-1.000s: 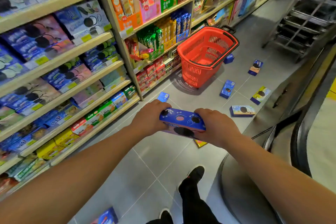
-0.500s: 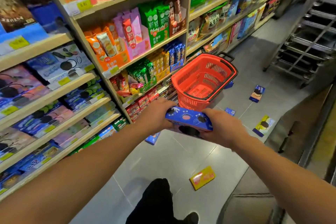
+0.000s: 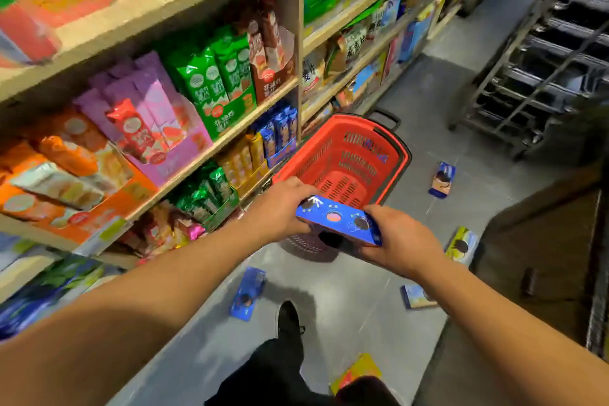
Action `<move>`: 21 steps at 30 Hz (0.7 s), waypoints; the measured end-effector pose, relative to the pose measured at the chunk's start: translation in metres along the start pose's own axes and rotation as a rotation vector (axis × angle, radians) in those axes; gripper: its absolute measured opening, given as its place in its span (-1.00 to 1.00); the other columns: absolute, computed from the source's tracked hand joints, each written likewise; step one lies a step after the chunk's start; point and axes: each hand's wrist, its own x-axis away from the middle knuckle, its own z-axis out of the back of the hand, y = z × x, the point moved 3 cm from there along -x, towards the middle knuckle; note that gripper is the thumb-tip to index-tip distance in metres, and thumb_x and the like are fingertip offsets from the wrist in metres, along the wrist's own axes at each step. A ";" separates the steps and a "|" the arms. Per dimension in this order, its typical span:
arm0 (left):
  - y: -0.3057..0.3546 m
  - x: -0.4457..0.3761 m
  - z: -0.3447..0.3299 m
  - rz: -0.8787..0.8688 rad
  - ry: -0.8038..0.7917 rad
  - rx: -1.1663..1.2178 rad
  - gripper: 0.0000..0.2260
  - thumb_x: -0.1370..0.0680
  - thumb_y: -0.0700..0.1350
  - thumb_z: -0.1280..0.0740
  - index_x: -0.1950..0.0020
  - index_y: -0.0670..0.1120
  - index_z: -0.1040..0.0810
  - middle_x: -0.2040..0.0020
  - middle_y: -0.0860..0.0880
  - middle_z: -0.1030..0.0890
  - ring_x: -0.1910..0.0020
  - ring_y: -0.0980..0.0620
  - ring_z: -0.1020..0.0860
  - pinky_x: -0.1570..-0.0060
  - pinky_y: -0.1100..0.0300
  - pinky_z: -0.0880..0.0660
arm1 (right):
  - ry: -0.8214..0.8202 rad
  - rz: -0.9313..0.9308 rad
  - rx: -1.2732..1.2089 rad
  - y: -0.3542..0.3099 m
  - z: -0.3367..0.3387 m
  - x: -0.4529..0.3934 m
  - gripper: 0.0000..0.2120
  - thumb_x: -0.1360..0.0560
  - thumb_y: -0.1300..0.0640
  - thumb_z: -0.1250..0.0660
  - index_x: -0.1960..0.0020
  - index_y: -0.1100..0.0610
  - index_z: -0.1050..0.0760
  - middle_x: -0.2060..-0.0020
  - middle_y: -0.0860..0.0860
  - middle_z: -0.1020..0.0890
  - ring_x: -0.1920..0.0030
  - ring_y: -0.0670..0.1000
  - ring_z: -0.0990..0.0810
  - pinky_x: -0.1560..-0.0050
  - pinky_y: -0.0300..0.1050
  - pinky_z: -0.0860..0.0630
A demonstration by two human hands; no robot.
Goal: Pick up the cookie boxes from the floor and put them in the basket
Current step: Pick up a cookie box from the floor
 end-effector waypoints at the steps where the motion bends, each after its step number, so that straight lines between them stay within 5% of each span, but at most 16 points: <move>1: -0.003 -0.016 0.006 -0.008 -0.008 0.004 -0.42 -0.32 -0.02 -0.49 -0.33 0.04 -0.45 -0.16 -0.02 -0.47 -0.17 -0.03 -0.45 -0.13 0.05 -0.43 | 0.002 -0.022 -0.015 0.006 0.004 -0.013 -0.57 -0.32 -0.21 -0.38 -0.11 -0.10 -0.39 0.02 -0.13 -0.58 0.02 0.03 -0.57 0.21 -0.10 -0.45; 9: -0.037 -0.127 0.015 -0.054 -0.032 0.009 -0.41 -0.32 0.06 -0.50 -0.32 0.00 -0.46 -0.13 -0.04 -0.50 -0.14 -0.06 -0.48 -0.12 0.07 -0.43 | -0.052 -0.067 -0.040 0.050 0.024 -0.107 -0.54 -0.35 -0.19 -0.41 -0.17 -0.08 -0.37 -0.06 -0.07 -0.57 -0.04 0.08 -0.56 0.16 -0.05 -0.48; 21: -0.065 -0.342 -0.045 -0.010 -0.166 -0.106 -0.43 -0.26 0.14 -0.43 -0.26 0.06 -0.48 -0.05 -0.02 -0.51 -0.06 -0.11 -0.51 0.02 0.02 -0.51 | -0.186 -0.163 -0.166 0.201 -0.023 -0.267 -0.62 -0.33 -0.14 -0.35 -0.05 -0.03 -0.34 0.06 0.03 -0.58 0.04 0.18 -0.59 0.16 0.04 -0.55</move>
